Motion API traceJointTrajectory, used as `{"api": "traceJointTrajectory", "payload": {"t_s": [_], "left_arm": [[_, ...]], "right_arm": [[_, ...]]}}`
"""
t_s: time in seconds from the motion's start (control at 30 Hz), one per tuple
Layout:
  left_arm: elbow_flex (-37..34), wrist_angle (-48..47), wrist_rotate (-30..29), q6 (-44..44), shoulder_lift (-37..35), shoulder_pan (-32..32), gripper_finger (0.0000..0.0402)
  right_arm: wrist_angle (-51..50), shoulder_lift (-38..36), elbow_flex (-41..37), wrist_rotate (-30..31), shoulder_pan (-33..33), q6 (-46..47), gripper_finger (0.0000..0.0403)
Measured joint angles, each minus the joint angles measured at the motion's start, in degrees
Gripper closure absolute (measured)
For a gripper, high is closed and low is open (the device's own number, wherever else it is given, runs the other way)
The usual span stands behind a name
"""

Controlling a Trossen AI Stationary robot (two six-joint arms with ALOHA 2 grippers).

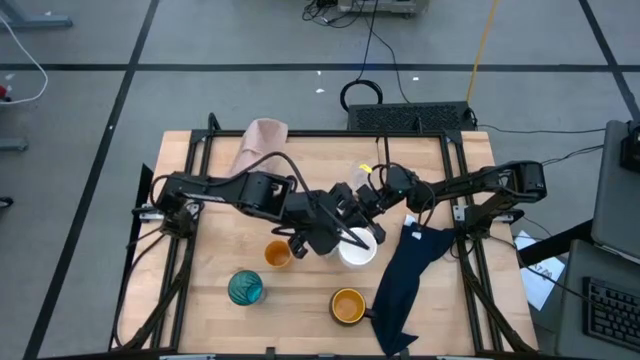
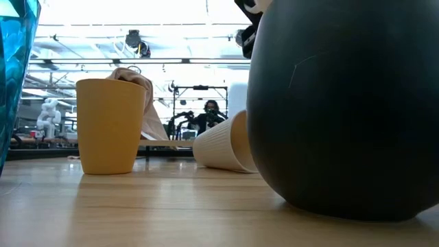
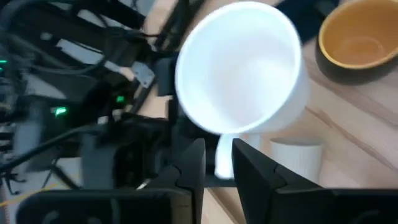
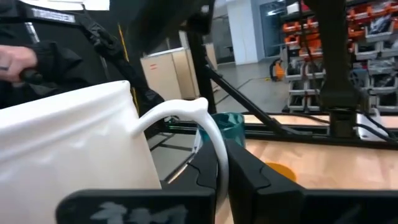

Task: Stack small to large cups/mugs on shelf
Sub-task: Put the white mug on the shelf

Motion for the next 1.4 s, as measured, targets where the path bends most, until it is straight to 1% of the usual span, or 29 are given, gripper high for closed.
{"api": "traceJointTrajectory", "payload": {"t_s": [0.07,0.17,0.27,0.37,0.4,0.63,0.73,0.87,0.93,1.0,1.1,1.17,1.23,1.3,1.4], "left_arm": [[0.02,0.60,-0.30,-0.56,-0.34,0.10,0.0320],[-0.04,0.06,-2.38,-0.78,-0.71,0.00,0.0320],[-0.13,-0.73,-8.08,-2.66,-1.68,-0.15,0.0320],[-0.09,-2.28,-13.83,-7.29,-3.24,-0.27,0.0320],[-0.09,-3.92,-14.90,-9.19,-3.98,-0.40,0.0320],[-0.09,-11.97,-15.96,-26.70,-8.90,-2.34,0.0320],[-0.11,-15.64,-17.13,-31.51,-10.33,-4.78,0.0320],[-0.20,-19.04,-21.46,-35.59,-12.71,-9.14,0.0320],[-0.20,-19.67,-23.79,-38.52,-14.62,-11.47,0.0321],[-0.20,-21.11,-27.11,-42.29,-16.71,-14.27,0.0321],[-1.15,-24.81,-35.02,-49.25,-19.90,-19.03,0.0321],[-3.88,-25.60,-39.90,-55.00,-22.70,-22.71,0.0321],[-8.90,-25.10,-43.72,-58.94,-26.15,-26.55,0.0321],[-15.30,-25.29,-48.58,-64.64,-29.48,-30.50,0.0321],[-27.37,-25.33,-54.97,-75.11,-34.44,-35.35,0.0321]], "right_arm": [[0.09,-0.03,0.02,0.01,0.05,-0.35,0.0400],[0.01,-0.03,0.02,0.26,0.01,-0.46,0.0400],[0.08,-0.03,0.02,0.74,-0.01,-0.50,0.0400],[0.02,-0.03,0.04,3.20,-0.01,-0.59,0.0400],[-0.01,-0.03,0.04,4.08,-0.01,-0.83,0.0400],[-1.59,-0.80,0.11,13.50,-0.01,-4.53,0.0400],[-1.94,-1.25,0.11,15.47,-0.02,-5.24,0.0400],[-4.47,-3.35,0.11,15.87,-0.03,-5.93,0.0400],[-6.84,-5.28,0.11,18.13,0.19,-7.73,0.0400],[-10.50,-7.91,0.09,19.98,0.55,-10.24,0.0400],[-16.08,-12.52,0.11,24.08,1.63,-13.96,0.0400],[-19.31,-15.62,0.11,26.61,2.64,-16.09,0.0400],[-23.27,-18.89,0.11,29.95,3.83,-18.13,0.0400],[-26.58,-21.69,0.11,34.19,5.15,-20.09,0.0400],[-30.41,-25.07,0.11,41.37,7.12,-21.77,0.0400]]}}
